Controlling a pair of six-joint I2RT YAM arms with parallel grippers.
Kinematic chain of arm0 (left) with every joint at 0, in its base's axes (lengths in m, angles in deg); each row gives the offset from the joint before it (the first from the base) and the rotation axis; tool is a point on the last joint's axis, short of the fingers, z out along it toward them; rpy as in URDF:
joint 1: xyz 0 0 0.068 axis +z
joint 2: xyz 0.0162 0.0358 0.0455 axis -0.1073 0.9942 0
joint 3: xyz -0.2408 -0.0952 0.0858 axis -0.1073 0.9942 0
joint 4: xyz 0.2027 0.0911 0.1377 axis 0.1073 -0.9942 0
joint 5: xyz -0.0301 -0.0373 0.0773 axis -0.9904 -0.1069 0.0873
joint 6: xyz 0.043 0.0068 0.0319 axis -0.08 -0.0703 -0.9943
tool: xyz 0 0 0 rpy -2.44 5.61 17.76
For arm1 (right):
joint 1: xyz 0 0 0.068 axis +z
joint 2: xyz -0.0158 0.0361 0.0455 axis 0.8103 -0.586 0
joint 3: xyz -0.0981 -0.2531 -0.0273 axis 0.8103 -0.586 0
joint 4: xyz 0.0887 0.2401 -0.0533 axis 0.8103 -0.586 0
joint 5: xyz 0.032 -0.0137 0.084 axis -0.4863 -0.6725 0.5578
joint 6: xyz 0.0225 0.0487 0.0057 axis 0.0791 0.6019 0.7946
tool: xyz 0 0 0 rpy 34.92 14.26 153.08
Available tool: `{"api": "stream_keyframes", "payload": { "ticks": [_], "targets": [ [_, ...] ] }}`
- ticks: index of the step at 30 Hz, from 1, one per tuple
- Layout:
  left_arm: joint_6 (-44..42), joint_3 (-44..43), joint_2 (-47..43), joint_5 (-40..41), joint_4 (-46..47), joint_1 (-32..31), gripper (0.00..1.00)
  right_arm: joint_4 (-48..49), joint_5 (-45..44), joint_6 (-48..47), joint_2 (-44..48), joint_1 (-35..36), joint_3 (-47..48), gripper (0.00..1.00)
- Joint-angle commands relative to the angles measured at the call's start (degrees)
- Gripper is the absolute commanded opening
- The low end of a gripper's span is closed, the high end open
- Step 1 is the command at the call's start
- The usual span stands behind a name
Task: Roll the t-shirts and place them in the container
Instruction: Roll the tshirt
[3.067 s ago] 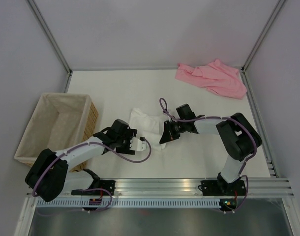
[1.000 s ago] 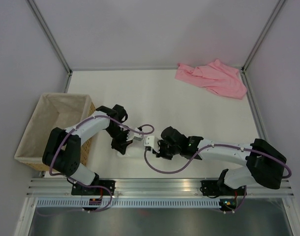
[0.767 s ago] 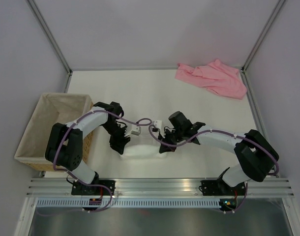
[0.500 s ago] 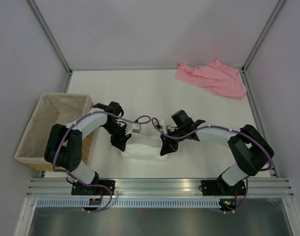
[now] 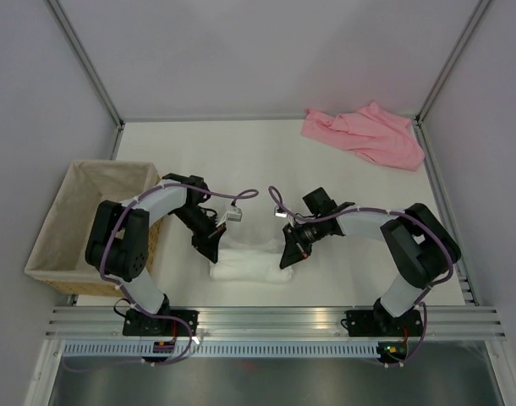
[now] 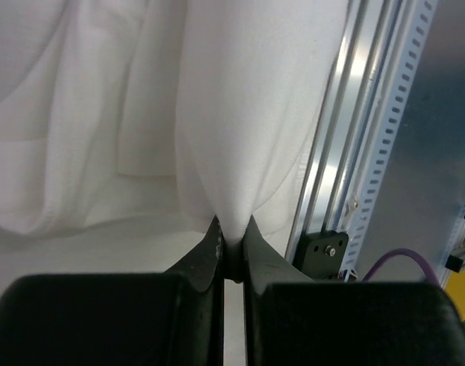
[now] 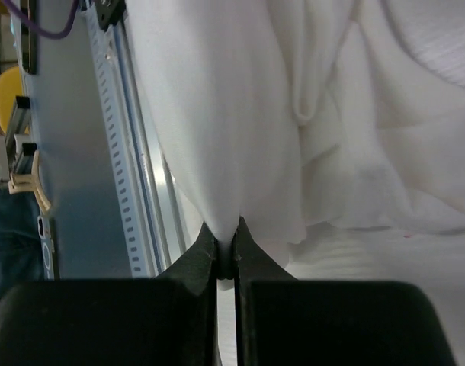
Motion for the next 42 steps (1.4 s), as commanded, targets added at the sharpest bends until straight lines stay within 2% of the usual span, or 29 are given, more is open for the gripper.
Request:
{"api": "stream_keyframes", "payload": {
  "ticks": [1,7,9,10,15,16,18,19,20,21,22,25,28,31,34,37,42],
  "targets": [
    [8.63,-2.78,3.1,0.99,8.03,1.8,0.09,5.94,-2.76,8.11,-3.91,-4.42,-0.08,0.01],
    [13.56,-3.14,7.68,7.67,13.48,3.04,0.14,6.75,-6.89,10.58,-5.94,-6.36,1.15,0.06],
    [13.83,-3.23,7.86,9.7,14.01,3.04,0.25,6.93,-7.16,10.93,-6.03,-6.36,1.06,0.07],
    [13.92,-3.4,7.42,9.88,14.1,3.04,0.33,6.93,-7.59,11.02,-6.11,-6.45,1.15,0.08],
    [11.46,-6.21,1.63,9.18,14.19,3.04,0.47,5.26,-8.74,10.58,-6.11,-6.45,2.38,0.09],
    [11.02,-6.82,-0.73,9.18,14.36,3.04,0.57,5.17,-8.83,10.67,-6.03,-6.45,2.73,0.09],
    [9.44,-8.41,-3.12,9.0,14.54,2.95,0.62,4.91,-9.09,10.75,-6.29,-6.45,3.26,0.1],
    [8.48,-8.67,-4.26,8.91,14.63,2.86,0.76,4.82,-9.0,10.76,-6.38,-6.45,3.52,0.11],
    [6.38,-8.5,-6.88,8.65,15.15,2.6,0.8,4.64,-9.18,10.84,-6.55,-6.36,3.96,0.11],
    [5.31,-7.98,-8.13,9.08,15.85,2.16,0.8,4.82,-9.18,10.84,-6.64,-6.45,4.14,0.11],
    [4.35,-7.1,-9.7,9.7,16.82,0.85,0.91,4.73,-9.35,10.93,-6.64,-6.36,4.31,0.12],
    [0.74,-0.87,-15.77,14.96,23.31,-4.67,1.0,4.64,-10.23,11.55,-6.73,-6.45,4.75,0.16],
    [-1.99,6.51,-19.82,19.8,29.12,-10.99,1.0,4.82,-10.23,12.07,-7.17,-6.36,4.93,0.23],
    [-3.57,10.48,-19.31,22.44,32.8,-14.79,1.0,4.29,-10.49,11.81,-7.08,-6.36,5.28,0.29],
    [-4.01,12.06,-15.63,27.0,37.02,-15.59,1.0,3.07,-11.37,11.02,-5.42,-6.71,6.68,0.34],
    [-2.96,12.15,-12.81,27.28,37.48,-15.59,1.0,2.1,-11.99,10.84,-3.05,-7.41,7.74,0.39],
    [-3.83,14.0,-12.62,25.79,35.99,-15.6,0.85,-2.29,-13.92,8.83,1.96,-10.05,8.97,0.42]
  ]
}}
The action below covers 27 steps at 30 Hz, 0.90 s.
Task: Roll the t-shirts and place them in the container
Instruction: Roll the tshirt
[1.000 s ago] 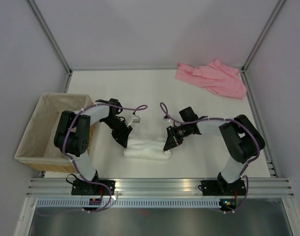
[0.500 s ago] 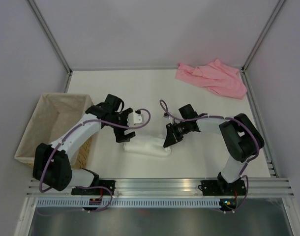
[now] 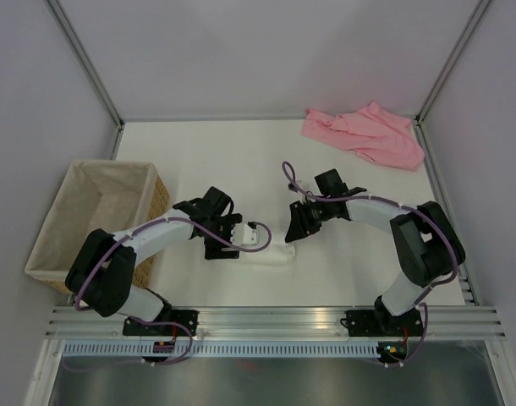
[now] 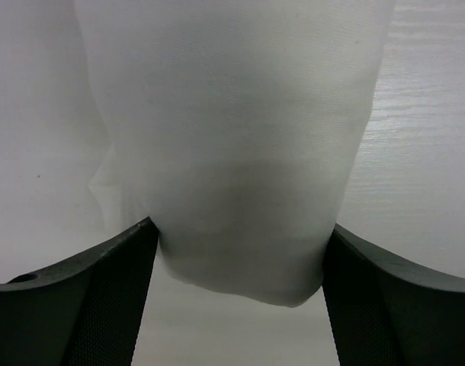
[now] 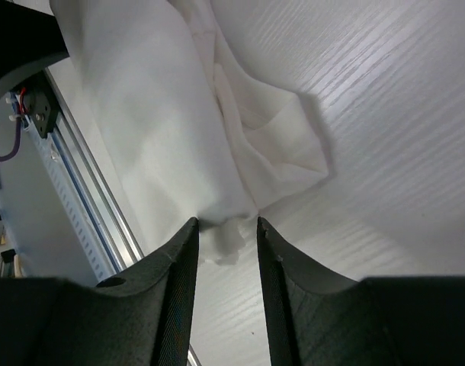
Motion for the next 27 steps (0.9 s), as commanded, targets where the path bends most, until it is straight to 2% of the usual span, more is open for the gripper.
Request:
{"api": "stream_keyframes", "payload": {
  "ticks": [1,5,6,8,9,11,12,13,15,16,21,27],
  "targets": [
    [-2.98,0.3,0.36,-0.61,0.1,0.05,0.83,-3.15,-2.65,-4.37,6.12,-2.35,2.79,0.42],
    [-1.23,-3.13,2.29,-6.24,-6.13,0.84,0.75,-6.14,-5.37,-11.4,10.87,-2.8,3.58,0.43],
    [-0.71,-3.83,2.65,-7.2,-6.84,1.46,0.68,-6.15,-8.24,-13.77,12.45,-2.45,3.41,0.43],
    [0.0,-5.15,3.52,-8.62,-7.81,1.9,0.63,-4.75,-12.73,-23.13,18.77,1.05,1.04,0.43],
    [-0.08,-5.24,3.53,-8.88,-8.17,2.25,0.61,-3.69,-17.11,-26.42,23.84,5.24,-2.62,0.45],
    [-0.17,-5.33,3.35,-9.06,-8.26,2.6,0.62,0.69,-21.0,-36.84,29.4,10.27,-7.73,0.53],
    [-0.17,-5.42,3.18,-9.06,-8.26,2.95,0.64,2.45,-22.06,-40.13,32.03,12.65,-10.45,0.6],
    [-0.17,-5.42,3.09,-9.15,-8.26,3.04,0.66,4.3,-24.25,-41.9,36.41,16.5,-15.27,0.64],
    [0.09,-5.51,3.0,-9.15,-8.34,3.48,0.67,7.91,-27.07,-45.08,38.91,19.69,-18.12,0.68],
    [0.09,-5.42,3.0,-9.06,-8.43,3.48,0.68,8.87,-32.39,-45.0,39.35,22.66,-19.43,0.68],
    [0.09,-5.77,3.53,-9.15,-8.61,3.75,0.7,11.78,-39.12,-46.57,33.58,30.93,-19.71,0.74],
    [0.09,-6.21,3.79,-9.06,-8.7,3.83,0.7,19.77,-48.69,-46.05,25.31,35.26,-21.38,0.75]
  ]
}}
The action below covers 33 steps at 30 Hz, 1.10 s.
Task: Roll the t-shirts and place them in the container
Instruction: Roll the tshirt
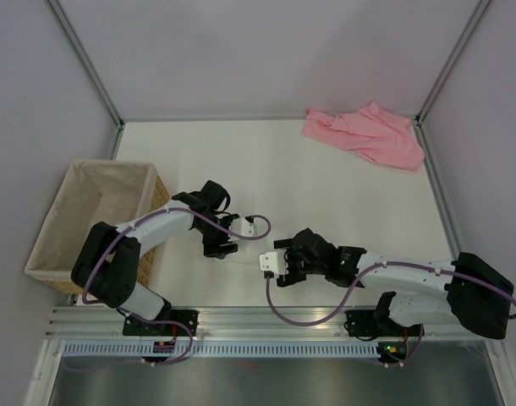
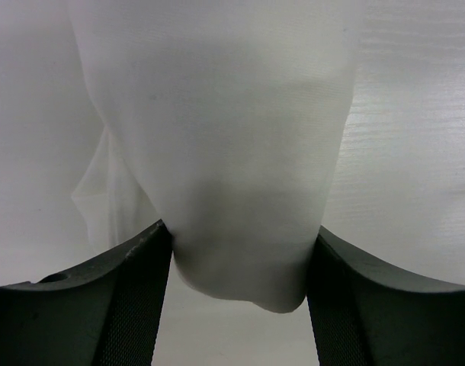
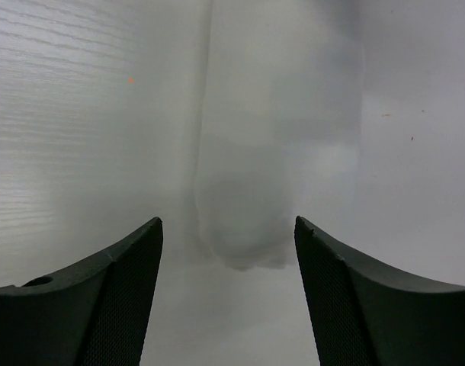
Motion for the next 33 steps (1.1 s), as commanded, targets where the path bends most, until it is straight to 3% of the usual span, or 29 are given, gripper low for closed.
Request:
{"api": "stream_keyframes", "payload": {
  "ticks": [1,5,11,14,17,25,31,33],
  "targets": [
    [0.37,-1.99,0.58,-2.35,-1.07,0.32,0.7,8.82,-8.5,-1.36,-3.84,0.75,-1.07,0.75],
    [0.37,-2.43,0.67,-2.35,-1.33,0.66,0.71,9.72,-8.43,-0.48,-9.2,0.75,0.06,0.71],
    [0.64,-4.63,-1.34,-4.46,-3.96,4.96,0.83,7.26,-7.29,4.96,-12.11,0.13,1.39,0.33],
    [-1.55,-4.37,-3.9,-4.02,-4.49,6.03,0.87,5.51,-4.56,7.08,-10.71,-1.53,2.0,0.24],
    [-2.09,-2.79,-7.32,-4.45,-4.41,6.03,0.91,2.43,0.96,8.83,-10.27,-2.76,4.1,0.18],
    [-0.24,1.61,-9.36,-5.87,-1.51,4.8,0.93,-0.03,12.13,12.09,-10.53,-7.6,6.74,0.16],
    [0.46,4.25,-6.64,-5.6,3.58,4.62,0.84,-0.82,22.5,12.8,-10.35,-13.4,7.54,0.13],
    [2.3,2.58,-3.56,-5.25,4.12,4.54,0.64,-2.48,25.23,12.62,-10.79,-14.81,8.59,0.12]
  ]
}}
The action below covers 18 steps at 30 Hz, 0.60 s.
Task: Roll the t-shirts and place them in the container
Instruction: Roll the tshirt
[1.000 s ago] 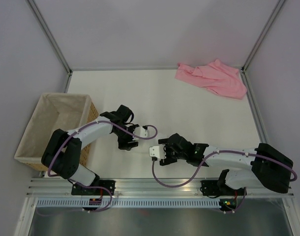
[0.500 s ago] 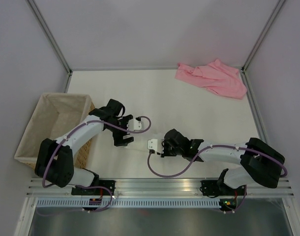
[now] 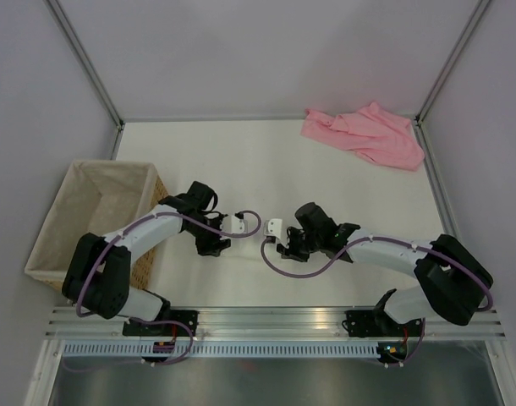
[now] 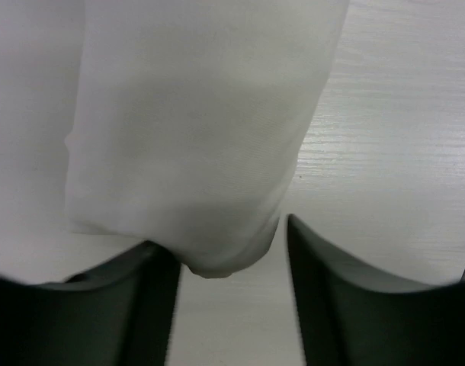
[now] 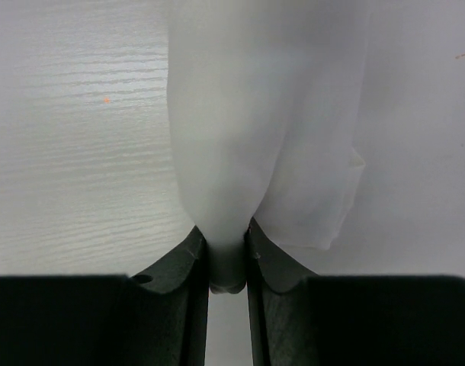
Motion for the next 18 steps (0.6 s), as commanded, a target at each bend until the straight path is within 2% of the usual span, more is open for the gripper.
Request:
{"api": "stream_keyframes", "payload": {
  "ticks": [1,3,6,8,13,18],
  "targets": [
    [2.44,-1.9,3.87,-1.47,3.64,-0.32,0.5,-2.3,10.8,0.82,0.27,-2.26,3.69,0.1],
    [2.36,-2.08,4.15,-1.29,3.64,-0.32,0.4,-4.31,13.09,0.73,-0.17,-2.97,4.31,0.1],
    [2.7,-2.52,4.15,-1.64,2.68,-0.32,0.03,-6.34,16.87,0.73,-0.35,-4.29,5.28,0.1],
    [0.79,-4.01,4.15,-2.86,0.05,0.21,0.02,-8.18,19.34,0.3,-0.44,-5.51,6.24,0.1],
    [-8.08,-11.73,7.22,-8.23,-17.34,6.79,0.02,-17.41,29.54,-2.96,-1.05,-9.91,8.87,0.1],
    [-9.6,-12.54,10.65,-8.93,-19.83,7.07,0.02,-24.0,29.9,-5.59,-7.72,-10.71,13.62,0.11]
  ]
}}
